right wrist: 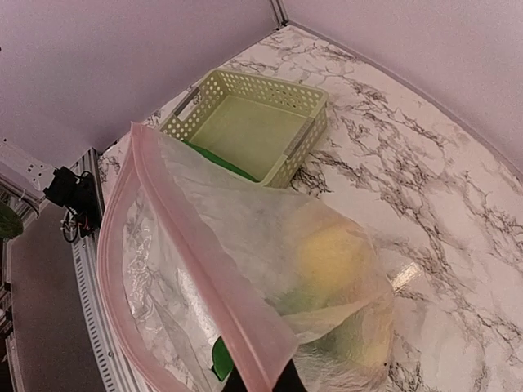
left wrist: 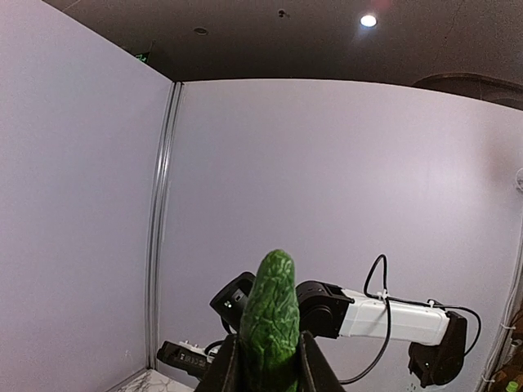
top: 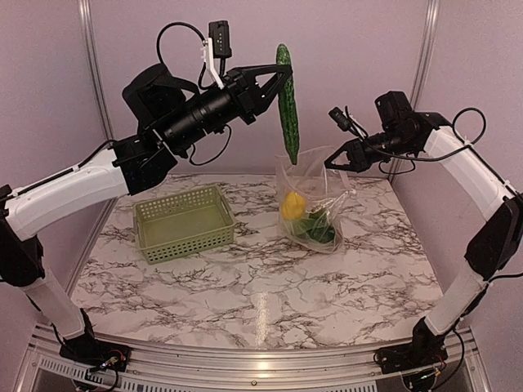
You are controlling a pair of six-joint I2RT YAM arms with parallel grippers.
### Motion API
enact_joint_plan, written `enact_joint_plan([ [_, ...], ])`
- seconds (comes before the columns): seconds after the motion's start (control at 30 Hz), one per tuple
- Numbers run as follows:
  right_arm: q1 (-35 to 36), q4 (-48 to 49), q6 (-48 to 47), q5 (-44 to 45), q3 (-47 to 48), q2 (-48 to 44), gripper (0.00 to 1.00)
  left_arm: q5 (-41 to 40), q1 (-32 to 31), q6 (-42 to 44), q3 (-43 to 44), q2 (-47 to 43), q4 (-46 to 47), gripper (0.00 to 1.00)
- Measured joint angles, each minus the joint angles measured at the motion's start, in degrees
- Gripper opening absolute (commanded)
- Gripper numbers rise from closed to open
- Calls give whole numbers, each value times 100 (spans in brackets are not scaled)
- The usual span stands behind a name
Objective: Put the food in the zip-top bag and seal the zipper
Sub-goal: Place the fake vegetable in the zipper food storage bag.
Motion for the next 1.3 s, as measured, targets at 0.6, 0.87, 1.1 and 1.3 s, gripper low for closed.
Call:
enact_joint_plan([
  [0.6, 0, -13, 155, -308, 0, 0, 0, -1010, -146, 767, -136, 1878, 1969, 0],
  [0.87, 0, -15, 238, -341, 0, -4, 0, -2116, -507, 1255, -391, 2712, 2977, 12],
  [1.1, -52, -13, 267, -345, 61, -4, 0, -3320, -1016, 2052, -507, 3073, 3622, 60],
  [1.3, -157, -4, 291, -411, 101, -4, 0, -3556, -1069, 2199, -365, 3029, 3320, 86],
])
